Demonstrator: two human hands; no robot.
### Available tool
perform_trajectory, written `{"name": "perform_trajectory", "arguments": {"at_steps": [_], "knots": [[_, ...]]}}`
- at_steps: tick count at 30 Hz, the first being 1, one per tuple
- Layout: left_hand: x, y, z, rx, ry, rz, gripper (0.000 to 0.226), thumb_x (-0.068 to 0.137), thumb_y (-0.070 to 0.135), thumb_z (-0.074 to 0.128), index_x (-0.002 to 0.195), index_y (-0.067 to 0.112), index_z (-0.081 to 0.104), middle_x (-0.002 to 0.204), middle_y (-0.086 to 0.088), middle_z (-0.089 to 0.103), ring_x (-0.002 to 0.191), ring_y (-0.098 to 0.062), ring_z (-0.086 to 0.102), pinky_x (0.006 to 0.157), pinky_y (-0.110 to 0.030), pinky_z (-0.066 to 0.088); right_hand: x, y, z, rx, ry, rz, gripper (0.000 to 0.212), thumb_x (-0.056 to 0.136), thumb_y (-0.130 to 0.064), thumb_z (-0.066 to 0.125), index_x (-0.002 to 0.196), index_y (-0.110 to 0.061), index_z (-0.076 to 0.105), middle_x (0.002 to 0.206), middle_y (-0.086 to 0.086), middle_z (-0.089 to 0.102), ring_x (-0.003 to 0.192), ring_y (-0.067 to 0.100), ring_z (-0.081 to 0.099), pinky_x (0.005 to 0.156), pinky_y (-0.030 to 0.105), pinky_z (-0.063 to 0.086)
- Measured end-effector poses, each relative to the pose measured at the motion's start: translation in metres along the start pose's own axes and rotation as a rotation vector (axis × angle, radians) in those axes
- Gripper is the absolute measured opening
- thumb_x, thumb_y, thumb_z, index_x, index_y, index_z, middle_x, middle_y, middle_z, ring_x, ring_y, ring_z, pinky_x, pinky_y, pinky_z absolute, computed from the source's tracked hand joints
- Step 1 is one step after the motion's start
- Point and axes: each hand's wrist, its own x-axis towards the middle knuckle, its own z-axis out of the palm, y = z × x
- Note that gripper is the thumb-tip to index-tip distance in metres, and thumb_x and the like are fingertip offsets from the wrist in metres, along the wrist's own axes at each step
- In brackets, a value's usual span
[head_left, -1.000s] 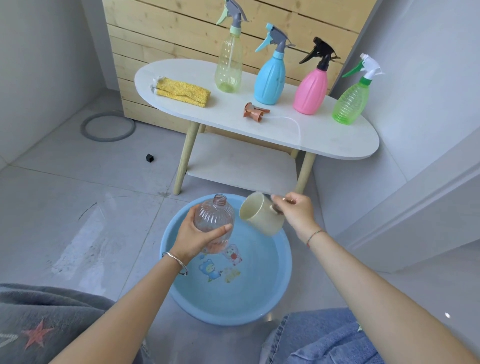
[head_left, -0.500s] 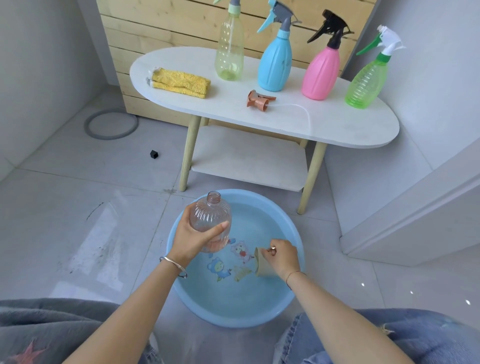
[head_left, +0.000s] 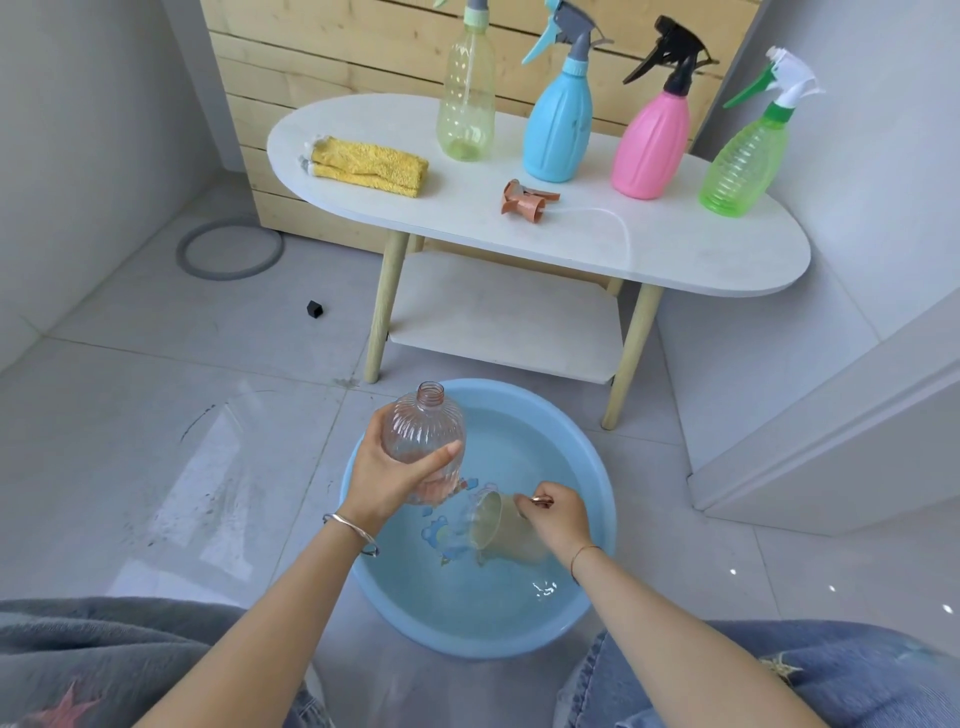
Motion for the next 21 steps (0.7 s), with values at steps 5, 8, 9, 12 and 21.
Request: {"name": "perform_trajectory", "arguments": {"at_steps": [5,8,9,12,21], "knots": [[-0.001,0.002,-0.001,-0.017,0.019,0.018,0.081,0.042,0.058,0.086,0.113,0.037,0.054,0.118,0.014,0.063,0.114,-0.006,0.058,0.100,-0.029,0.046,-0.003,-0.019,-0.020,0.183,0.074,0.058,0.038,0.073,-0.010,0.066,0.053,-0.016,0.033,0.053,-0.001,0.028,0.055,0.016,0.025,0.048,0.025,0.022],[-0.004,0.006,-0.001,-0.022,0.015,0.031,0.084,0.044,0.056,0.087,0.118,0.033,0.053,0.119,0.013,0.062,0.114,-0.004,0.057,0.099,-0.026,0.045,-0.003,-0.039,-0.035,0.312,0.124,0.032,0.047,0.076,-0.009,0.066,0.052,-0.021,0.029,0.048,-0.008,0.026,0.055,0.014,0.025,0.055,0.027,0.025],[-0.004,0.007,0.000,-0.022,0.011,0.036,0.084,0.046,0.055,0.089,0.119,0.032,0.053,0.119,0.013,0.062,0.115,-0.004,0.057,0.099,-0.025,0.044,-0.004,-0.046,-0.042,0.362,0.138,0.029,0.047,0.078,-0.009,0.067,0.053,-0.021,0.030,0.046,-0.010,0.026,0.052,0.011,0.025,0.056,0.025,0.028],[-0.008,0.013,0.003,-0.026,0.010,0.047,0.080,0.052,0.043,0.092,0.120,0.027,0.053,0.119,0.012,0.062,0.113,-0.004,0.057,0.097,-0.023,0.044,-0.004,-0.073,-0.066,0.495,0.191,0.006,0.042,0.082,-0.008,0.067,0.058,-0.016,0.034,0.056,-0.002,0.026,0.055,0.011,0.023,0.045,0.014,0.027],[-0.014,0.019,0.012,-0.019,-0.071,0.094,0.072,0.058,0.029,0.092,0.119,0.025,0.054,0.116,0.012,0.064,0.106,0.008,0.058,0.090,-0.011,0.043,-0.014,-0.137,-0.127,0.681,0.157,-0.135,0.024,0.078,-0.014,0.072,0.062,-0.012,0.053,0.054,-0.006,0.047,0.057,0.011,0.040,0.064,0.022,0.033]]}}
